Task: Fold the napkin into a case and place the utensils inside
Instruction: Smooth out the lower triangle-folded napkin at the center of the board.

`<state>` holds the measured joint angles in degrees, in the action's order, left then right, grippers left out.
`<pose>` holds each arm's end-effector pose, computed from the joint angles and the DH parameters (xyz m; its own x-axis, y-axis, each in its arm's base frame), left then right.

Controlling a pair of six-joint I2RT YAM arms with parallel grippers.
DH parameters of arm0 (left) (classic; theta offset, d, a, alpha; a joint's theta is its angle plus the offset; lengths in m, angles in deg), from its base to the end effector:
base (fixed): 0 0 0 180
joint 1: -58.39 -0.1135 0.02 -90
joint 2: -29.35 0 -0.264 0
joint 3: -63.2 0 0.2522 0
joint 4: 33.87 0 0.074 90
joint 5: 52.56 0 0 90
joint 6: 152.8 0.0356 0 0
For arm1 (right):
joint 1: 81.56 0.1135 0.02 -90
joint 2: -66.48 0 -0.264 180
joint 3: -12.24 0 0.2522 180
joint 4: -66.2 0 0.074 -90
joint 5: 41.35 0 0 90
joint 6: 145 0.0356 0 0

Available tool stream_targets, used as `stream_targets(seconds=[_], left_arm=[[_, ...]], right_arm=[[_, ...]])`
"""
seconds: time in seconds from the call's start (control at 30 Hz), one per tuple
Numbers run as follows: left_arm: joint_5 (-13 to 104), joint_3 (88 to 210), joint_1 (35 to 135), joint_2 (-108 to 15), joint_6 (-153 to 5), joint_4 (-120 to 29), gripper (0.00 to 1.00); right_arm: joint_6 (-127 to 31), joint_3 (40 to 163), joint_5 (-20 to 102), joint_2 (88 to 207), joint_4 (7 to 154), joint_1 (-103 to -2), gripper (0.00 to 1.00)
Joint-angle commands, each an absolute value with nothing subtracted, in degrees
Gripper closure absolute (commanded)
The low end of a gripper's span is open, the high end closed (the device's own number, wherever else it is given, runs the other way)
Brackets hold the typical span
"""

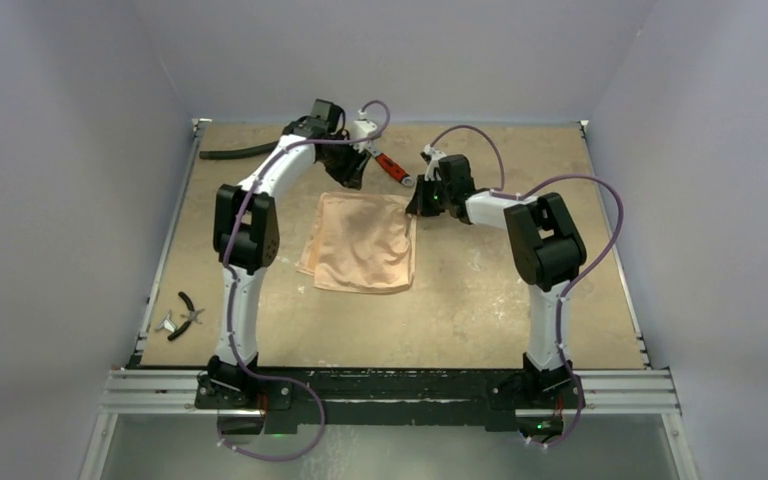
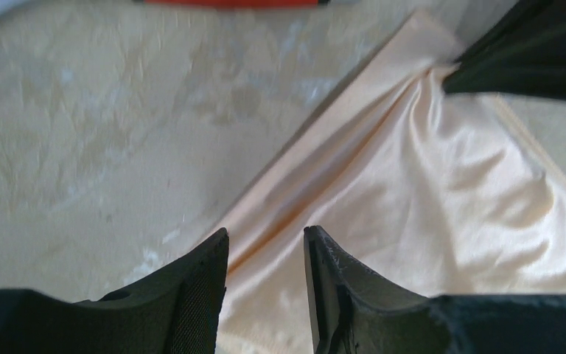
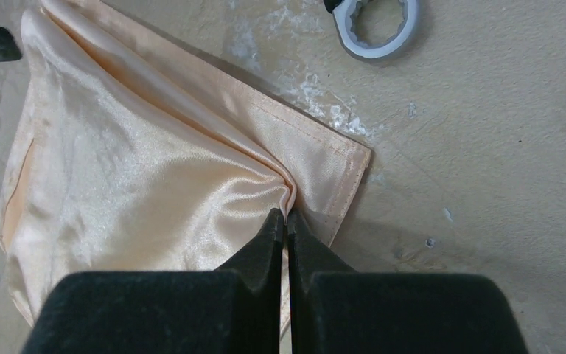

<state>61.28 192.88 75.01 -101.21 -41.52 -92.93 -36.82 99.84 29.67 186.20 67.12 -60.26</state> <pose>0.4723 -0.1560 0.2180 -0.6074 0.5278 -0.5937 0.7255 0.6729 -0.1442 0.4195 0.1760 0.1500 -0.6691 0.0558 -0.7411 -0.4092 0.8048 0.4300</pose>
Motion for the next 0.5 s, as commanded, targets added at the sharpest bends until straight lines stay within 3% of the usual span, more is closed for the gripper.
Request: stream_targets(seconds=[0.0, 0.27, 0.47], left_arm=[[64.03, 199.35, 78.53, -104.56, -44.5, -85.88, 0.59], [61.83, 205.21, 83.08, -112.2, -42.74, -84.22, 0.65], [60.75, 201.23, 83.2, -112.79, -40.88, -81.89, 0.68]], right_arm=[[-37.33, 99.91, 30.33, 185.56, 66.58, -60.37, 1.0], [-37.34, 99.82, 27.76, 185.21, 65.78, -60.38, 1.0], [-37.1, 97.94, 25.12, 183.91, 64.44, -60.38, 1.0]])
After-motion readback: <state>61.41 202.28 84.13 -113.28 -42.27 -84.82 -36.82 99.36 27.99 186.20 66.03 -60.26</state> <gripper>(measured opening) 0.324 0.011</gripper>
